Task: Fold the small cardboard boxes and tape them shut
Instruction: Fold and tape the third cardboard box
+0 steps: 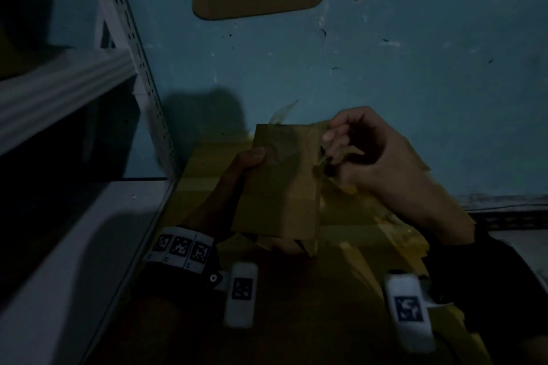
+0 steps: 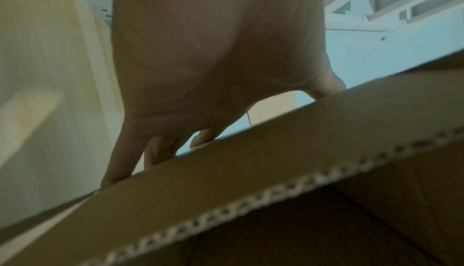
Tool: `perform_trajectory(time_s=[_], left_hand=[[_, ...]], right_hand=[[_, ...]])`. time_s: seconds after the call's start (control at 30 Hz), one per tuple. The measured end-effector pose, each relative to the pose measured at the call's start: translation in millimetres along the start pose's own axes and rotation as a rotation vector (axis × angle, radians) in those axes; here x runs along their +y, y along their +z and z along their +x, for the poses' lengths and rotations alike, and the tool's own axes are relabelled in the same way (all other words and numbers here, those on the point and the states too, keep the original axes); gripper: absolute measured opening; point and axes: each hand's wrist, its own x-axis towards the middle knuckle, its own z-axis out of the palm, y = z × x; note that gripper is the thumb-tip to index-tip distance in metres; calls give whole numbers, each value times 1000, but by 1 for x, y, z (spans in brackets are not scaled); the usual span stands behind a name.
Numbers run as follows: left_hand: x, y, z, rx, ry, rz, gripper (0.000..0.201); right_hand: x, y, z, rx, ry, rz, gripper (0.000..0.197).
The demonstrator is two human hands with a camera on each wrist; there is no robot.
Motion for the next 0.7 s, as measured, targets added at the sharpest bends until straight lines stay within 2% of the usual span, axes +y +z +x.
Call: perform_trajectory(time_s=[0.03,0.07,0.17,0.3,0.37,0.47,0.53,0.63,0.7], left_hand=[[-1,-2,0,12,-5,-2,41],[-3,-1,-1,-6,-17,-11,38],[-5,1,-4,-20,-26,-17,36],[-7,1,-3,-4,-47,5,24],[-9,3,-2,-16,-52,-9,24],[-6,3,0,9,-30,-31,33],[-1,4,-1,-14,-68,-21,21],[-5,1,1,-13,-75,-48,22],[-7,4,1,-78,-76,-83,34]], right_hand=[[2,2,-1,-44,-1,-56,55],[2,7,-1,-37,-9,-76,55],[2,12,1,21,-64,-38,34],[0,6,1,32,-125,-115,33],[-2,6,1,64,-177,-227,31],[-4,8,2,43,-203,-251,23],[-4,8,1,65,-211,-262,21],[-5,7,0,127,-208,-202,19],[-7,5,0,165,-185,-168,20]])
